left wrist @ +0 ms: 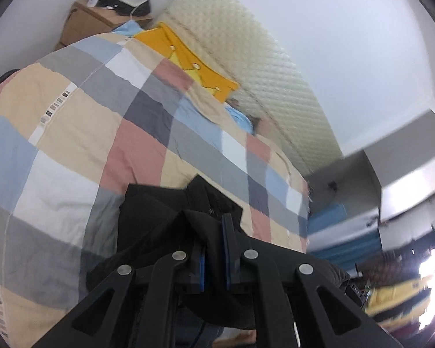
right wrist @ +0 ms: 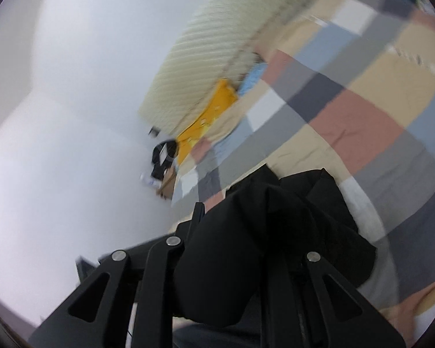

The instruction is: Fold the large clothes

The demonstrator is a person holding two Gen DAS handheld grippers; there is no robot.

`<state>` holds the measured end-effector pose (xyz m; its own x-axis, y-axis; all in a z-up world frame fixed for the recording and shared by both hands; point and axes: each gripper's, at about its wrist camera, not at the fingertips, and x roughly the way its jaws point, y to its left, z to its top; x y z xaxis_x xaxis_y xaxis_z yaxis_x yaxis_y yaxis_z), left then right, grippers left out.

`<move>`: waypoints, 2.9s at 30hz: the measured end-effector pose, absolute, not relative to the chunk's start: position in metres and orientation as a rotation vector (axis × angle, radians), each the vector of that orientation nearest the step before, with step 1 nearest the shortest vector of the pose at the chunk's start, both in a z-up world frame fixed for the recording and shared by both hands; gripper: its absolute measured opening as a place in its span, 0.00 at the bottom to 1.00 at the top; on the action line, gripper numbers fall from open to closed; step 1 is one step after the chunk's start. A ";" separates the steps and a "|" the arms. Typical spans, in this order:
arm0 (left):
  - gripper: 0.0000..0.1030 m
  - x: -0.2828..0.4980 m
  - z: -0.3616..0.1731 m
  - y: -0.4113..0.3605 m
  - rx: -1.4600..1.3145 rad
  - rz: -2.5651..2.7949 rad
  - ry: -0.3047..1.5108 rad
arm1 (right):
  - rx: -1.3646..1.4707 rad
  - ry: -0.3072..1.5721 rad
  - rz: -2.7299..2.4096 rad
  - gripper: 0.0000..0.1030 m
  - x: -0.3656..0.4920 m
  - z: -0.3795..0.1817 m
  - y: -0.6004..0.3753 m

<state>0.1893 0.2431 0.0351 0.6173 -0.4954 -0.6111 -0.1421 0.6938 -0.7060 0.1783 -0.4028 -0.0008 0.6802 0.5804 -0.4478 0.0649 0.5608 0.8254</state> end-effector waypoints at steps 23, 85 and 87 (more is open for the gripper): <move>0.10 0.419 -0.123 0.217 -0.833 0.117 1.175 | 1.004 1.066 -0.127 0.17 0.391 -0.141 -0.397; 0.74 0.357 -0.120 -0.003 0.120 -0.120 0.866 | 0.145 0.891 0.163 0.47 0.363 -0.131 -0.172; 0.74 0.358 -0.130 0.003 0.068 -0.134 0.855 | 0.184 0.889 0.168 0.47 0.366 -0.141 -0.177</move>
